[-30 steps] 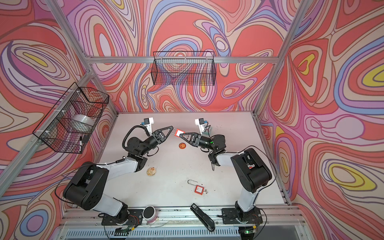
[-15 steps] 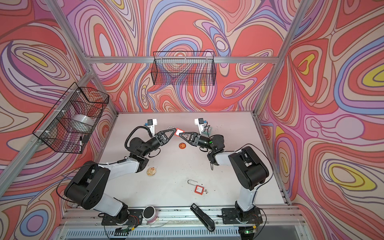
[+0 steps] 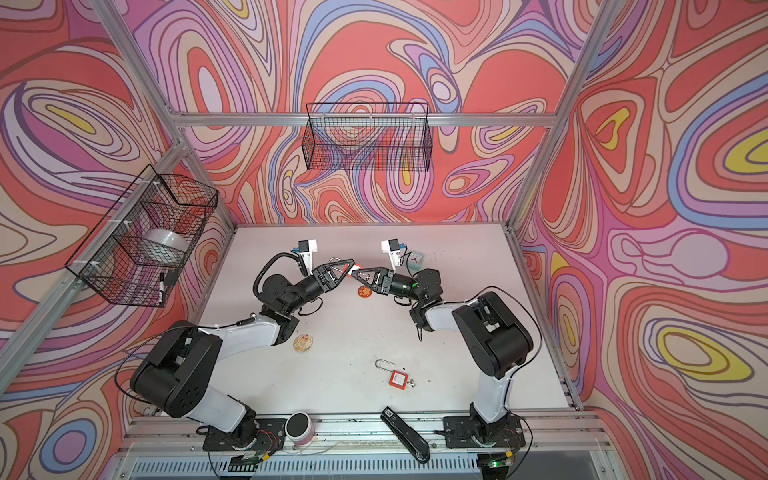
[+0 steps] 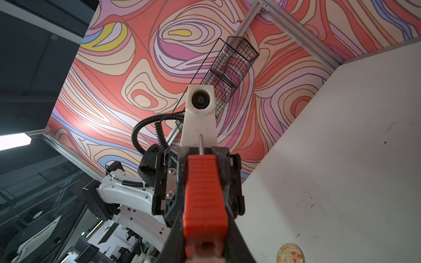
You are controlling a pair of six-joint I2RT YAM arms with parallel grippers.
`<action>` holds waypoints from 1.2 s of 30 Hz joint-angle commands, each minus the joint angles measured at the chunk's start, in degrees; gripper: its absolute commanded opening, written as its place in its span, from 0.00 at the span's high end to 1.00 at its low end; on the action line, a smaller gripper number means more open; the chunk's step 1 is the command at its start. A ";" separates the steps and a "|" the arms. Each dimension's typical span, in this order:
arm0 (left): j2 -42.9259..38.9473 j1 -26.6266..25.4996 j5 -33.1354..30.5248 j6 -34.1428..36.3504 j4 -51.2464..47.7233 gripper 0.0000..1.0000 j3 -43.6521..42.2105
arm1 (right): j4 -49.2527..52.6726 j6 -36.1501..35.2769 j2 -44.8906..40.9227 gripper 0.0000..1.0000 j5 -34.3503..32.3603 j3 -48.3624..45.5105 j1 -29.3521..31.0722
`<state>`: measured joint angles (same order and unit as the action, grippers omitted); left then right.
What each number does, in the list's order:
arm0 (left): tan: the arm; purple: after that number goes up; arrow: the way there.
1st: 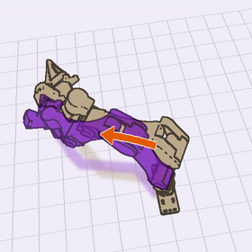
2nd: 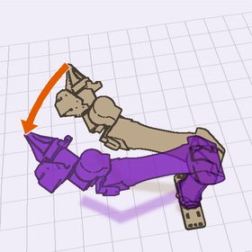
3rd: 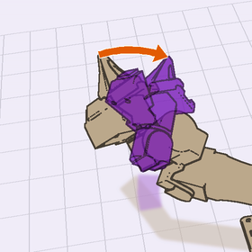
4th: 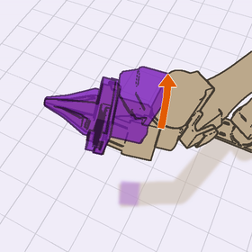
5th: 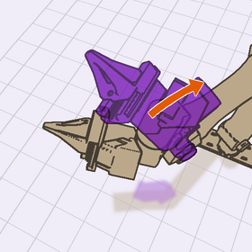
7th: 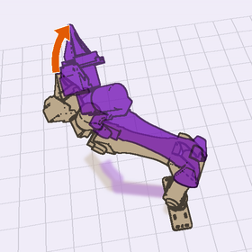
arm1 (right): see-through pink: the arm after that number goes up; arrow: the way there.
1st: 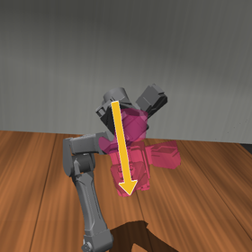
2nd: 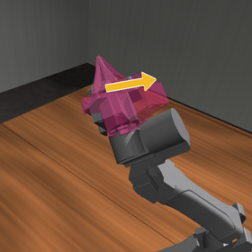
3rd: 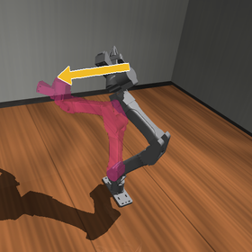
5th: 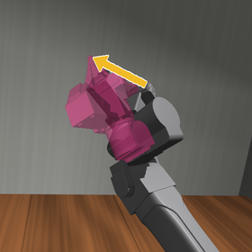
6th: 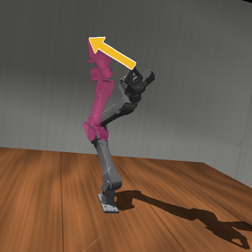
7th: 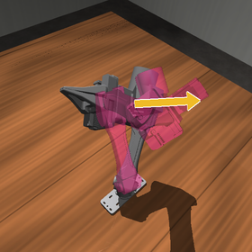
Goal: Lock with the key
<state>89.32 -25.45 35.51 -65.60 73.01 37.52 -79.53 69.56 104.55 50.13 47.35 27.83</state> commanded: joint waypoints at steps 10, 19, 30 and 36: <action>-0.86 -0.49 -0.65 -0.01 4.25 1.00 0.06 | -1.69 0.38 -4.75 0.17 -1.50 -4.30 -2.67; -0.71 -0.43 -0.56 -0.39 4.75 1.00 0.33 | -3.83 2.95 -3.34 0.15 -2.31 -6.38 -4.19; -0.61 -0.39 -0.49 -0.25 4.62 1.00 0.20 | -1.27 1.49 1.10 0.15 -2.34 -7.85 -4.21; -0.54 -0.39 -0.44 -0.31 4.66 1.00 0.10 | -1.55 -1.23 1.66 0.16 -2.66 -8.96 -4.21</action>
<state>89.36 -25.56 34.44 -65.39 72.60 37.39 -81.69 70.81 104.92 48.40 39.57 23.66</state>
